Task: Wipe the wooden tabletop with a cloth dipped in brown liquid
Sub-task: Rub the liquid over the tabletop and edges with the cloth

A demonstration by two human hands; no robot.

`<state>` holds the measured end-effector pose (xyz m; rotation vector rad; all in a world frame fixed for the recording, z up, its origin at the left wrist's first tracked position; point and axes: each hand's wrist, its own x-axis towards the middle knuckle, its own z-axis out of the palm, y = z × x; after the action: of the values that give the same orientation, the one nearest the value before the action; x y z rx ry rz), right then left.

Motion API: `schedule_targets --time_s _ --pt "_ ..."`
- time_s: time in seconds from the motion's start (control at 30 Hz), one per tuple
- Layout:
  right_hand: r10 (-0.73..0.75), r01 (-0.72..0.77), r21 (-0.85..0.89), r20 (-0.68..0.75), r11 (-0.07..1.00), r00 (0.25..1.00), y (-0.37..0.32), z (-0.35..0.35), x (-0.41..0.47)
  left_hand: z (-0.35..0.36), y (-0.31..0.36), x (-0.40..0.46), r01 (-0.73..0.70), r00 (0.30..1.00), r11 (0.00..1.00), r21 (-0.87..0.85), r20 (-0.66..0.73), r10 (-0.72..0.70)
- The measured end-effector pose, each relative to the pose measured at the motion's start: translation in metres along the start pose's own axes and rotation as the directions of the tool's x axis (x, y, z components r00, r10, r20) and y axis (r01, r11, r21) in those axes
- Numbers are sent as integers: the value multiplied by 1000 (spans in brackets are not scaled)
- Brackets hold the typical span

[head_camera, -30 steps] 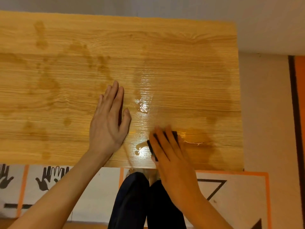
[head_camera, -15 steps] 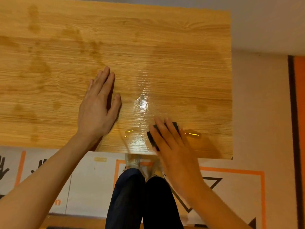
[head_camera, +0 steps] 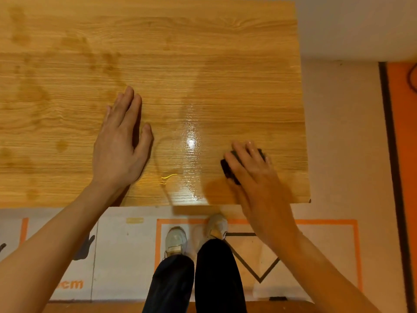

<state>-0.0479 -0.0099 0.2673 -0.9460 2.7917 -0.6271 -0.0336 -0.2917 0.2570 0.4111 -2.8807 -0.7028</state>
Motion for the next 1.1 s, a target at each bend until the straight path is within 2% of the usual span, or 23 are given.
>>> schedule_targets --time_s 0.13,0.2,0.27,0.33,0.4,0.47,0.53,0.6,0.63,0.7,0.8,0.87,0.9,0.93,1.0,1.07,1.1 --pt "273 -268 53 -161 962 948 50 -25 89 0 -2 0 -14 1000 1000 9 -2 14" --pt "318 -316 41 -204 948 926 46 -21 87 0 -2 -1 -23 1000 1000 -4 -2 23" --pt "291 -298 -5 -200 955 936 24 -7 40 0 -2 -2 -24 1000 1000 -17 -8 24" --pt "222 -229 -49 -121 972 967 5 -1 -19 0 -3 -2 -18 1000 1000 -7 -7 18" --pt "190 -194 -42 -93 980 977 16 -10 -40 0 -2 -2 -21 1000 1000 5 -6 21" --pt "357 -352 56 -188 934 915 34 -18 -23 0 -1 -1 -27 1000 1000 13 -6 27" --pt "529 -520 112 -292 847 797 32 -16 -1 1 -1 -1 -29 1000 999 17 -1 29" --pt "579 -590 88 -353 803 735 0 3 6 0 -2 -1 -33 999 999 17 4 32" --pt "560 -581 66 -375 811 739 -22 18 5 0 -3 -1 -35 999 999 18 3 35" --pt "463 -503 -7 -381 864 800 -74 48 2 0 -3 0 -40 999 999 23 6 40" --pt "255 -284 -73 -268 956 929 -124 70 5 0 -3 1 -46 999 999 28 9 45" --pt "32 -45 -105 -127 993 991 -105 57 0 0 -2 1 -46 999 999 23 12 46" --pt "-43 30 -120 -101 992 994 -83 47 -7 0 -2 1 -43 999 999 19 14 43" --pt "-36 23 -124 -110 992 993 -58 36 -16 0 -3 1 -39 999 999 13 14 39" --pt "173 -191 -59 -227 980 958 -7 13 -33 1 -3 2 -40 999 999 -2 7 40" --pt "439 -441 81 -359 894 824 9 3 -42 2 -4 1 -40 999 999 -2 -3 40" --pt "522 -530 108 -418 841 744 -3 10 -38 2 -4 2 -39 999 999 2 -3 39"
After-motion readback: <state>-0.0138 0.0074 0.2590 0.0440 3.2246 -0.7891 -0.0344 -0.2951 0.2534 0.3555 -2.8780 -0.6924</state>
